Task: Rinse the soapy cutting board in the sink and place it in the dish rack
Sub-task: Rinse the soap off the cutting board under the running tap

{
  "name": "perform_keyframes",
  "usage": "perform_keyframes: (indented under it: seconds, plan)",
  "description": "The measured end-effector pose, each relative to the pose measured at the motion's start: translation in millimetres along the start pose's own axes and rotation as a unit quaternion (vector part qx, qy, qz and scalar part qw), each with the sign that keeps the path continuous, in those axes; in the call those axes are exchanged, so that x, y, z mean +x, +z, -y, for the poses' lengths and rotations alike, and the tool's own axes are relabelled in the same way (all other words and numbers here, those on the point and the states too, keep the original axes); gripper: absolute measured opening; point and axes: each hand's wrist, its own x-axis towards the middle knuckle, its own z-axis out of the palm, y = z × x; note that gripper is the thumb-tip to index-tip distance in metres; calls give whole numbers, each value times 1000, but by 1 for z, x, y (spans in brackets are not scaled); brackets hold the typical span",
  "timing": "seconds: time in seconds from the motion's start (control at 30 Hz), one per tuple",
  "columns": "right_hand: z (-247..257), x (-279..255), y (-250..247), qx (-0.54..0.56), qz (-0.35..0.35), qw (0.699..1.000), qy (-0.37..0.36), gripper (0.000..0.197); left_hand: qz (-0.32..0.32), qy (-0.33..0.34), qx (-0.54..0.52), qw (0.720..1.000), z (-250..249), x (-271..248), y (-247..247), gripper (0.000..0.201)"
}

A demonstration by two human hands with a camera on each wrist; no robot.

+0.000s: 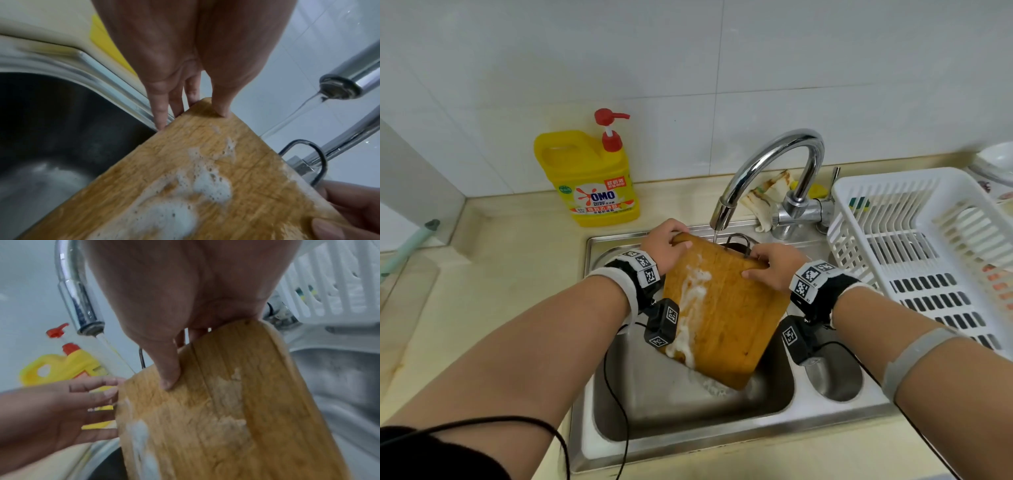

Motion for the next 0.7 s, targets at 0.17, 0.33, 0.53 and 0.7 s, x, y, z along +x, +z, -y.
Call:
perform_keyframes:
  seconds: [0.17,0.33,0.53,0.7]
  plan:
    - [-7,-3,12,53,-65,996,20,24,16,8,27,999,-10,-7,10,65]
    - [-14,-6,20,102,-121,986,51,24,58,43,113,991,-9,-30,45,88]
    - [-8,-14,31,137,-175,974,50,24,88,69,127,986,8,-47,84,94]
    - [2,-21,28,135,-157,977,41,24,122,-35,138,982,24,-51,91,99]
